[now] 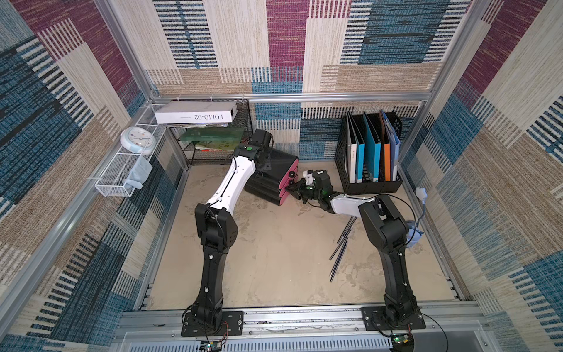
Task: Please place the pencils in the drawer according to their color
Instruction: Close the drawer in the storage box.
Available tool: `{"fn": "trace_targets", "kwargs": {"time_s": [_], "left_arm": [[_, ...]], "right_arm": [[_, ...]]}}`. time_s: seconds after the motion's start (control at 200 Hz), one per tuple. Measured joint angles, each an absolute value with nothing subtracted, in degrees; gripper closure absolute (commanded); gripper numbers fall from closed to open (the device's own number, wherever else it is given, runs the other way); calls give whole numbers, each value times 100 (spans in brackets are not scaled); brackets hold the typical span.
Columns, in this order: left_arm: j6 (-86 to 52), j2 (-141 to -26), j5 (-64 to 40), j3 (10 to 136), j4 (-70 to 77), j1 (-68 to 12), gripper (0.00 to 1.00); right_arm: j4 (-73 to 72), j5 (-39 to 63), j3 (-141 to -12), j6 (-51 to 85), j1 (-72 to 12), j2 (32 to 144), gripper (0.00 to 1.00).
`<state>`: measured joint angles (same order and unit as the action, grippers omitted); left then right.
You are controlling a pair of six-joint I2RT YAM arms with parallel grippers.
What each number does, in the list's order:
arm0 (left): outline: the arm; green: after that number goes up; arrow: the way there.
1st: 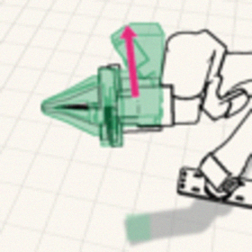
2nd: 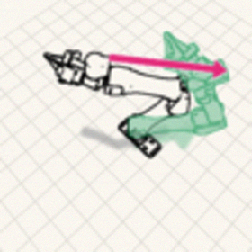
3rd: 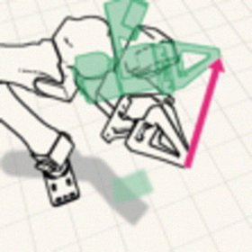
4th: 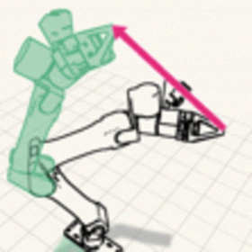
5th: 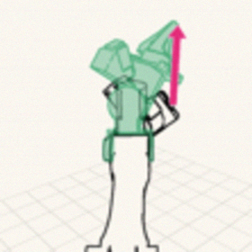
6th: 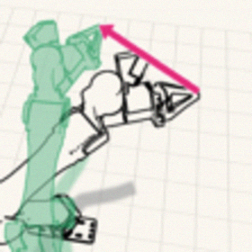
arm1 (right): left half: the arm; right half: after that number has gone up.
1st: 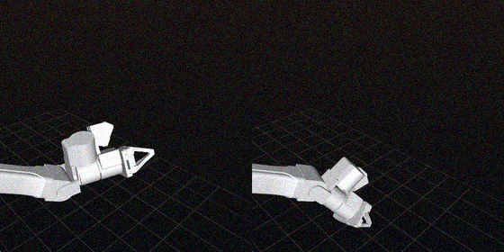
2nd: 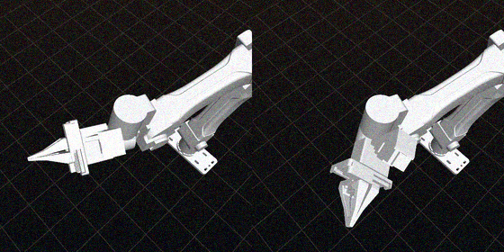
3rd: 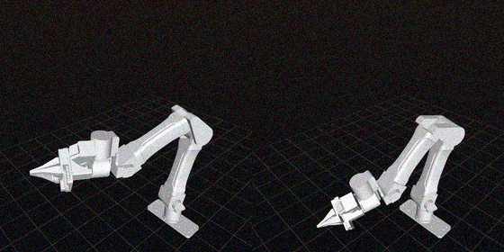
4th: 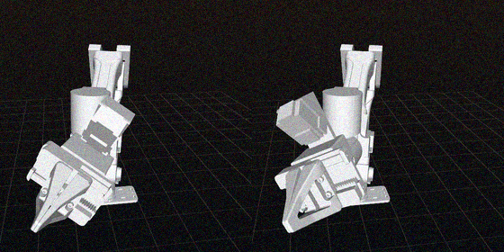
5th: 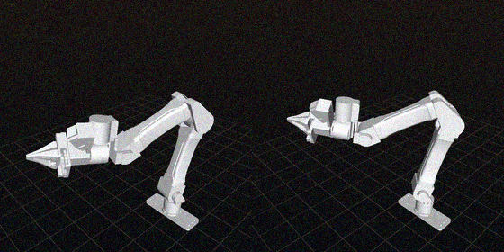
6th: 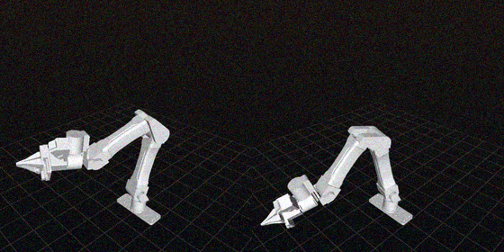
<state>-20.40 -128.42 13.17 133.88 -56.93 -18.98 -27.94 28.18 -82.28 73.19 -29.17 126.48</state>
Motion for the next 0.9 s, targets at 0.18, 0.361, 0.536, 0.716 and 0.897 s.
{"fn": "trace_targets", "kwargs": {"time_s": [0.18,0.361,0.536,0.716,0.897], "left_arm": [[-2032,-12658,1240,13091,-5448,-1900,71],[-2016,-12366,1151,12619,-5223,-1918,72],[-2016,-12132,1041,12158,-4978,-1929,73],[-2012,-11898,985,11712,-4637,-1931,73],[-1994,-11723,913,11386,-4383,-1931,75]], "right_arm": [[-2644,2786,-8366,7345,-3044,12720,89],[-2602,2790,-8527,7382,-3227,12794,89],[-2556,2919,-8687,7384,-3452,12827,89],[-2617,2882,-8508,7382,-3573,12728,86],[-2869,2738,-7599,7387,-3511,12084,35]]}}
